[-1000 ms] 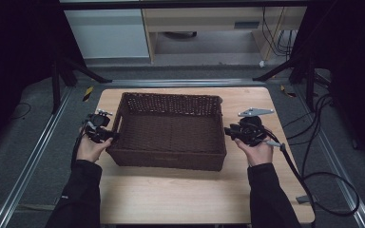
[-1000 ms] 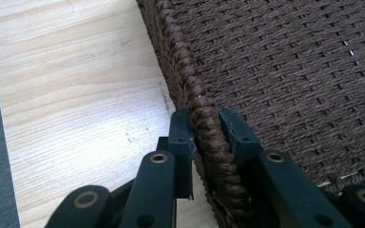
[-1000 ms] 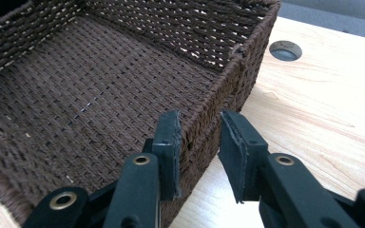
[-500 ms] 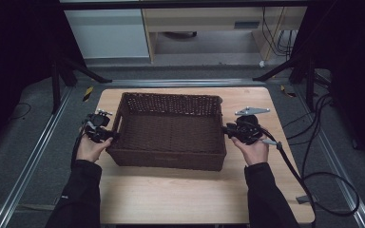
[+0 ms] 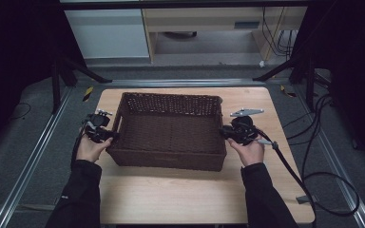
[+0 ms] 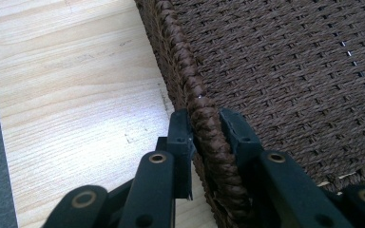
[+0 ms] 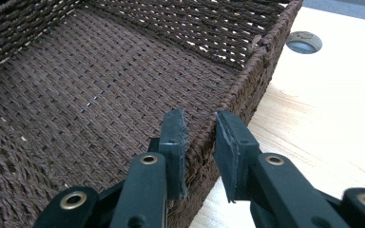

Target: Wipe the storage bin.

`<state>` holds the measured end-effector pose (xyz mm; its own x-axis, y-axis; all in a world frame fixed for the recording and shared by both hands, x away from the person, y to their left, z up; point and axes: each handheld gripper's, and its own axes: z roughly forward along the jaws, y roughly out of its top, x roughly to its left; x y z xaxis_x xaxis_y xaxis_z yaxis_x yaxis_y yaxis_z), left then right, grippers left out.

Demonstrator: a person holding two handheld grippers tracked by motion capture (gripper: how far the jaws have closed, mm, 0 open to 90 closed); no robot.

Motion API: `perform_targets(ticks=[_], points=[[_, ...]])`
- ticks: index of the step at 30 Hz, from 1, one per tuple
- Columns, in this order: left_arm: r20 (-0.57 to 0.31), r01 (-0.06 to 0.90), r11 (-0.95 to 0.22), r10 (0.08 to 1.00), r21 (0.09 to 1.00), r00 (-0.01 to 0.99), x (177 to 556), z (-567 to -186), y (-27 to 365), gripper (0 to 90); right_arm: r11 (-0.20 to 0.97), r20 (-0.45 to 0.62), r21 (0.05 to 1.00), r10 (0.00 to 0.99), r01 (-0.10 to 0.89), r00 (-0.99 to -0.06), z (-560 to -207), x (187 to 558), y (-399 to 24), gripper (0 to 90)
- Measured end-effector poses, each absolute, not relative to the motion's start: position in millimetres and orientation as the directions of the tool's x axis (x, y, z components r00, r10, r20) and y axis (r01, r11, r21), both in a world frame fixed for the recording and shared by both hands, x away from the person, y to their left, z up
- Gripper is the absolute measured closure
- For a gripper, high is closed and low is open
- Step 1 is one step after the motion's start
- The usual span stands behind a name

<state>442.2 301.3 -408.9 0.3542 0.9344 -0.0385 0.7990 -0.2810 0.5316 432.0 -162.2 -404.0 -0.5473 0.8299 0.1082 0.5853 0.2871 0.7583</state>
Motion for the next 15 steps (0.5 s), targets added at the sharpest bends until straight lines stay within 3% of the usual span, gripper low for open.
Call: perform_targets(ticks=[9,15], points=[[-0.026,0.783,-0.281,0.935,0.555,0.354,437.4,-402.6,304.7,59.1,0.319,0.093,0.746,0.82,0.585,-0.565,-402.0,421.8,-161.9,72.9],[-0.021,0.77,-0.291,0.93,0.568,0.367,424.6,-392.5,304.9,58.5,0.315,0.107,0.741,0.816,0.592,-0.568,-401.4,413.4,-164.1,72.3]])
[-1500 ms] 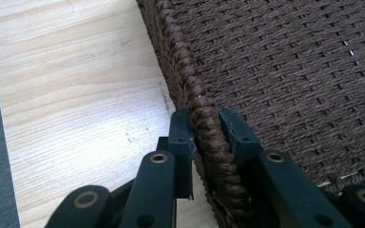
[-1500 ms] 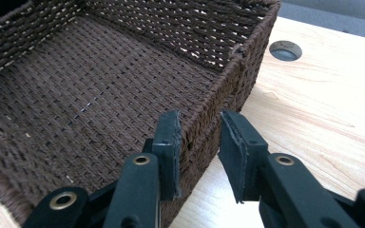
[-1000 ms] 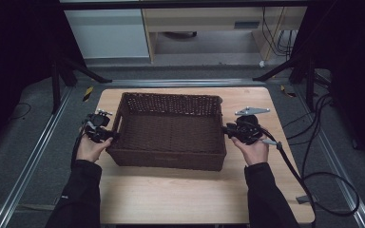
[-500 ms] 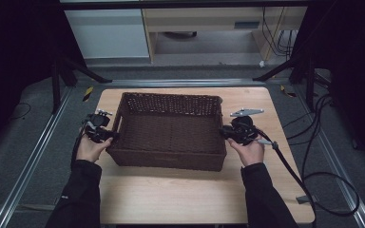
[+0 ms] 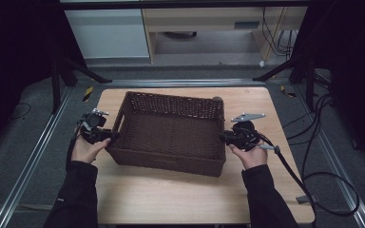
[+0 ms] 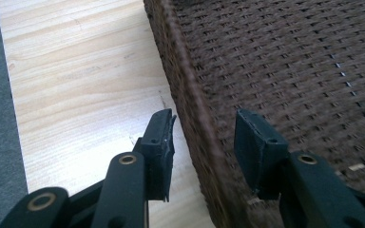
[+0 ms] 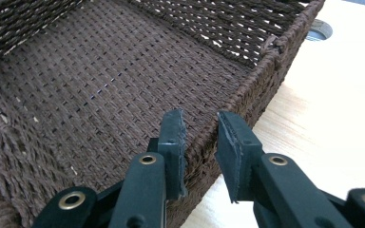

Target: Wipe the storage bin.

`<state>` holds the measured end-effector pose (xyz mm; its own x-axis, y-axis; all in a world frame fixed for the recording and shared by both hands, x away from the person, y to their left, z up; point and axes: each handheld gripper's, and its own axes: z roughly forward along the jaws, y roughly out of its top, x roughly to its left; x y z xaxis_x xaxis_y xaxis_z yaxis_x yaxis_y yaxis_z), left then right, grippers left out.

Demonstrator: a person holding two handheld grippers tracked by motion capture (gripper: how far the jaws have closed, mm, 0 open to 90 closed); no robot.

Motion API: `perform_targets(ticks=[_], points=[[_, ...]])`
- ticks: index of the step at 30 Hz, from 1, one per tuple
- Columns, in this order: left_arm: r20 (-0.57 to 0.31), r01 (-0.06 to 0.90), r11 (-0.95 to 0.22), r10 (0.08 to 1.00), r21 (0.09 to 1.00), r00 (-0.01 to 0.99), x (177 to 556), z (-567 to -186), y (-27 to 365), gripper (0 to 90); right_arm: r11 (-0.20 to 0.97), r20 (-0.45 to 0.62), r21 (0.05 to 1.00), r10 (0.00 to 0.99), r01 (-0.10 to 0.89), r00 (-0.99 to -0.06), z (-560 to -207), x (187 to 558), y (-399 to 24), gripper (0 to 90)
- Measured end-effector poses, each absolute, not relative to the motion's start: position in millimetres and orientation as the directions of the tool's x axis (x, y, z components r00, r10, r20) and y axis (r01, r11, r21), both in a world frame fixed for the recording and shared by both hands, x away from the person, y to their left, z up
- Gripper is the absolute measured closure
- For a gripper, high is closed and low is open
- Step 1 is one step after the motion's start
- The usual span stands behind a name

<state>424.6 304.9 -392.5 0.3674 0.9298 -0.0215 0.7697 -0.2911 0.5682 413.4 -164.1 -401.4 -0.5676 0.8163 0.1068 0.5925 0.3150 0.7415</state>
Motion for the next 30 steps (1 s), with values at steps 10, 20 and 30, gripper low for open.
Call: perform_targets(ticks=[10,20,30], points=[[-0.068,0.794,-0.26,0.933,0.55,0.353,425.7,-396.2,305.5,77.1,0.339,0.101,0.724,0.81,0.601,-0.577,-394.4,409.3,-165.3,65.6],[-0.072,0.772,-0.228,0.94,0.593,0.333,436.2,-400.8,310.1,79.3,0.3,0.079,0.76,0.838,0.577,-0.539,-401.1,427.7,-163.5,64.6],[-0.059,0.775,-0.251,0.936,0.58,0.347,429.1,-392.7,311.0,75.3,0.315,0.094,0.732,0.831,0.604,-0.548,-399.1,421.5,-163.1,70.0]])
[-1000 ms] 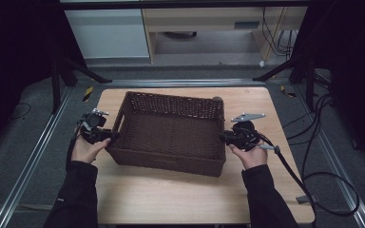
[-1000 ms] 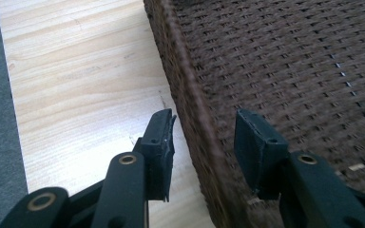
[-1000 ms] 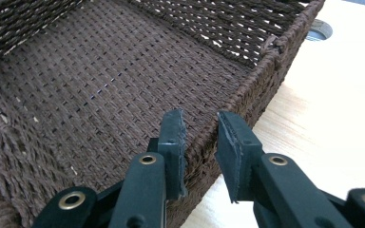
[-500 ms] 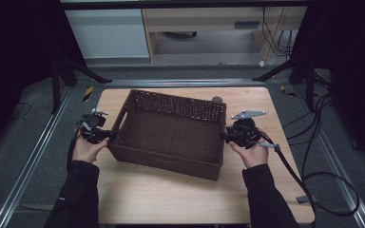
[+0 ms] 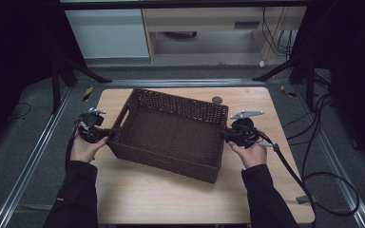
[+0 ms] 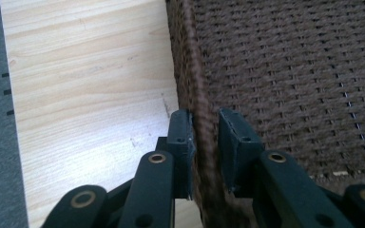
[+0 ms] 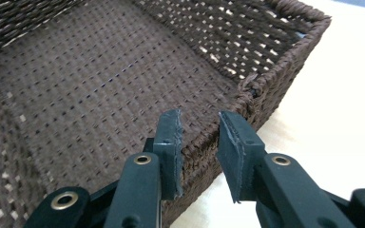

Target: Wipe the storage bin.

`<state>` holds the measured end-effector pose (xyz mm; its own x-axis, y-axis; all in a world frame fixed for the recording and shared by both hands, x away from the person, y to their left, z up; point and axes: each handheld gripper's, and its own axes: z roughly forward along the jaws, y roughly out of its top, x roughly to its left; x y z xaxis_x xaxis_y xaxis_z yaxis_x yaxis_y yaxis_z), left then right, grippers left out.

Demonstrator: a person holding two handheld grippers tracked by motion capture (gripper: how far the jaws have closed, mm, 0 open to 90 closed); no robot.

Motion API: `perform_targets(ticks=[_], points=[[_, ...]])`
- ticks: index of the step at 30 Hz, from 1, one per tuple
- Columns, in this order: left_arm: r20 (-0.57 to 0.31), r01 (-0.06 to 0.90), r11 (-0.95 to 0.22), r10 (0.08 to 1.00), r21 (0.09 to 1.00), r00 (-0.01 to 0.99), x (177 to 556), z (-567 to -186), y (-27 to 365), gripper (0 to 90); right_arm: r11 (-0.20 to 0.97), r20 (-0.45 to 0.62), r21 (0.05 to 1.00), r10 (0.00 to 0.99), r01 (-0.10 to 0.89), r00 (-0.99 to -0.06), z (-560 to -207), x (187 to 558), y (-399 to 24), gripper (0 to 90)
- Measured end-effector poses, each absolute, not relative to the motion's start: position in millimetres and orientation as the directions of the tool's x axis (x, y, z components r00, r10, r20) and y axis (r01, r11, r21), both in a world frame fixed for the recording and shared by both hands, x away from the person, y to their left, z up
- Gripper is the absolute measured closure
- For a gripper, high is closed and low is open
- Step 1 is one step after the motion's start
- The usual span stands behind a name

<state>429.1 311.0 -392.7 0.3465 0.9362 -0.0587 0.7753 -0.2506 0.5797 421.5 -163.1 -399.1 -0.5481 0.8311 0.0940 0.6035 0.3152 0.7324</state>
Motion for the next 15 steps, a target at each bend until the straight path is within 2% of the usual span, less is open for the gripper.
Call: perform_targets(ticks=[7,15], points=[[-0.054,0.78,-0.251,0.938,0.574,0.341,430.1,-393.0,311.4,80.2,0.32,0.126,0.703,0.823,0.635,-0.554,-393.0,415.5,-165.3,68.1],[-0.049,0.767,-0.221,0.949,0.603,0.312,441.6,-396.1,314.1,80.6,0.266,0.108,0.756,0.851,0.598,-0.515,-389.6,424.0,-172.8,62.5]])
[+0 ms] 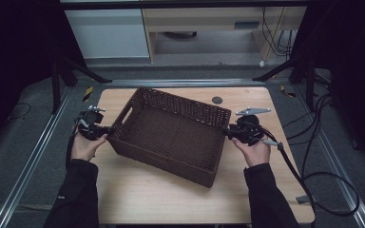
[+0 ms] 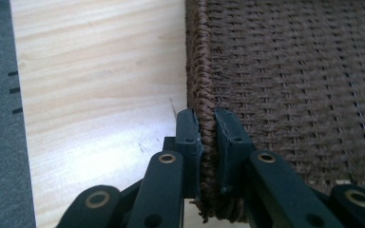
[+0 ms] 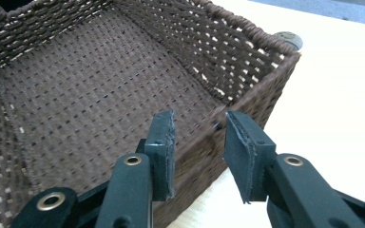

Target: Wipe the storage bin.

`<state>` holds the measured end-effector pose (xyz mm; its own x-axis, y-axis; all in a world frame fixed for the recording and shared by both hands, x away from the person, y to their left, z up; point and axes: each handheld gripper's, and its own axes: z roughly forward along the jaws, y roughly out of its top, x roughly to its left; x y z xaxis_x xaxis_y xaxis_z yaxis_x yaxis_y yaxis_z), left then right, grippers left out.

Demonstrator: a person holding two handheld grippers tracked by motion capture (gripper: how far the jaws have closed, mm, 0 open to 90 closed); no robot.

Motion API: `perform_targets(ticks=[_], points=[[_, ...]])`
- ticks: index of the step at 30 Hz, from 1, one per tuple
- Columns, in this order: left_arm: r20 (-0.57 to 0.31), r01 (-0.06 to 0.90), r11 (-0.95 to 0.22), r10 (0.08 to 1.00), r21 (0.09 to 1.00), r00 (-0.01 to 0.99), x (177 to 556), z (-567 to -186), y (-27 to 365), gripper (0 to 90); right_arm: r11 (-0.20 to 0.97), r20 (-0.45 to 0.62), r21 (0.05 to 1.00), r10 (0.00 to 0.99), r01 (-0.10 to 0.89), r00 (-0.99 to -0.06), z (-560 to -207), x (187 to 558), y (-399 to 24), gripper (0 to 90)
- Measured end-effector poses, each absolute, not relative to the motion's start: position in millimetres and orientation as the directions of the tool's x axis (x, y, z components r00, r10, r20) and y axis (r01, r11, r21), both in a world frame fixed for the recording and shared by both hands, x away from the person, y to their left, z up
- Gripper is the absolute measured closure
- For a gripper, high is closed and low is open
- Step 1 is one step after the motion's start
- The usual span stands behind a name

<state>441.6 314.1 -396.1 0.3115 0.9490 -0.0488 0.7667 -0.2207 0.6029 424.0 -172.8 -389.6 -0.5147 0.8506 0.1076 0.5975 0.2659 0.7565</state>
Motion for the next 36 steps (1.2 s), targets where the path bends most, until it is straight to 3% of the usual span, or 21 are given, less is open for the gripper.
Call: perform_targets(ticks=[11,20,25,31,36], points=[[-0.064,0.76,-0.216,0.945,0.614,0.32,437.1,-391.8,318.4,73.8,0.274,0.12,0.738,0.847,0.617,-0.519,-400.6,426.8,-168.3,64.0],[-0.065,0.761,-0.211,0.947,0.614,0.314,438.2,-391.2,320.6,79.0,0.291,0.137,0.711,0.836,0.64,-0.532,-395.0,418.3,-168.9,64.4],[-0.059,0.753,-0.199,0.952,0.627,0.3,441.6,-393.0,320.7,79.0,0.287,0.095,0.742,0.849,0.605,-0.519,-395.2,422.1,-170.6,55.7],[-0.052,0.748,-0.194,0.955,0.635,0.292,442.2,-393.8,320.4,77.5,0.276,0.091,0.751,0.857,0.6,-0.508,-403.3,428.1,-169.7,55.0],[-0.051,0.748,-0.182,0.96,0.639,0.276,436.9,-389.2,322.5,69.3,0.275,0.093,0.747,0.859,0.606,-0.504,-403.6,426.1,-169.7,56.8]])
